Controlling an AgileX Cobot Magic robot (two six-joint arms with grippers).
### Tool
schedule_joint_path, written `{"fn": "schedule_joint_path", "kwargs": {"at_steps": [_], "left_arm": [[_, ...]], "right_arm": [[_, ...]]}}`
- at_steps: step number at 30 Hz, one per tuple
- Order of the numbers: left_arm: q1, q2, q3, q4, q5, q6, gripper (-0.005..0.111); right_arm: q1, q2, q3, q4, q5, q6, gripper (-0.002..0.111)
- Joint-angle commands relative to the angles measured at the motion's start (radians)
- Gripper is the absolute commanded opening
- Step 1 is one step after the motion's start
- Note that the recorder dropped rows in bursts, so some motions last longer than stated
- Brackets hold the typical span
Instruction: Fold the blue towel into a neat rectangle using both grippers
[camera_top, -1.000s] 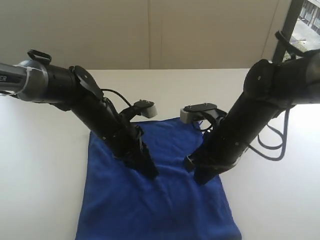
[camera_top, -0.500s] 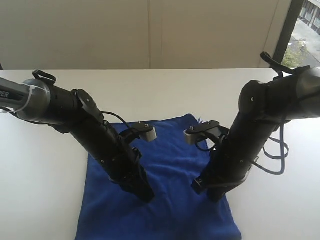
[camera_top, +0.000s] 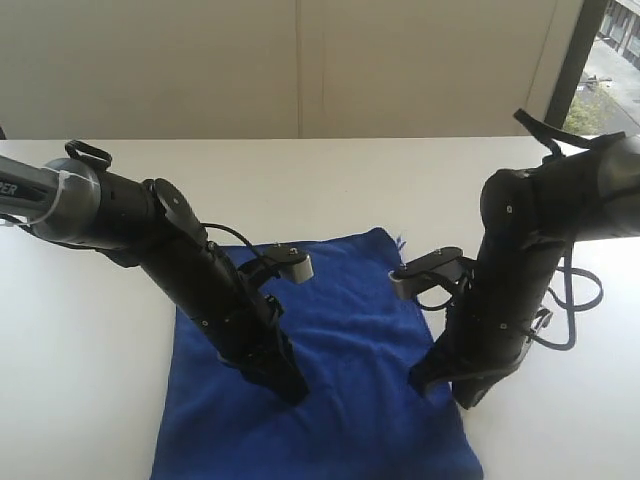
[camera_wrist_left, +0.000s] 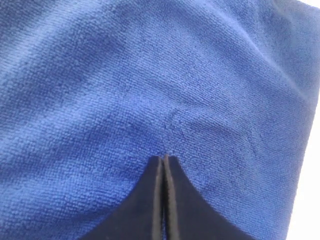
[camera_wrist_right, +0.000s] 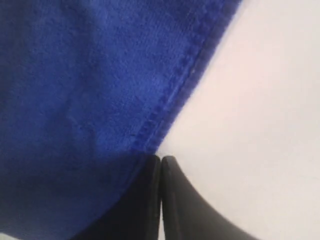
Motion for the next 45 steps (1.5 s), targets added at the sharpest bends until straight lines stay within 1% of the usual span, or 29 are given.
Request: {"fn": "schedule_joint_path", "kwargs": {"at_steps": [1,6,10,14,18,23,33,38,45], "left_arm": [[-0.003,0.006,0.015,0.040,-0.026,0.002,0.000],[-0.003,0.006,0.015,0.033,-0.036,0.002,0.000],[-0.003,0.006,0.015,0.033,-0.043,0.002,0.000],[-0.003,0.006,0.015,0.033,-0.043,0.002,0.000],[-0.003,0.006,0.015,0.033,-0.043,0.002,0.000],[-0.003,0.006,0.015,0.033,-0.051,0.002,0.000],[-0.003,0.006,0.015,0.033,-0.055,0.002,0.000],[-0.003,0.006,0.015,0.033,-0.057,0.004,0.000],[-0.003,0.006,0.015,0.033,-0.060,0.004,0.000]], "right_arm": [[0.003,-0.065,0.005,0.115,-0.016,-0.071,0.000],[0.016,-0.083,0.005,0.258,-0.023,-0.181,0.000],[0.039,-0.046,0.005,0.268,-0.047,-0.192,0.000],[0.041,-0.003,0.005,0.257,-0.055,-0.192,0.000],[0.041,0.011,0.005,0.200,-0.055,-0.173,0.000],[0.041,0.011,0.005,0.094,-0.055,-0.080,0.000],[0.041,0.011,0.006,0.033,-0.037,-0.027,0.000],[0.041,0.011,0.037,-0.009,-0.037,0.008,0.000],[0.041,0.011,0.048,-0.143,-0.020,0.124,0.000]]}}
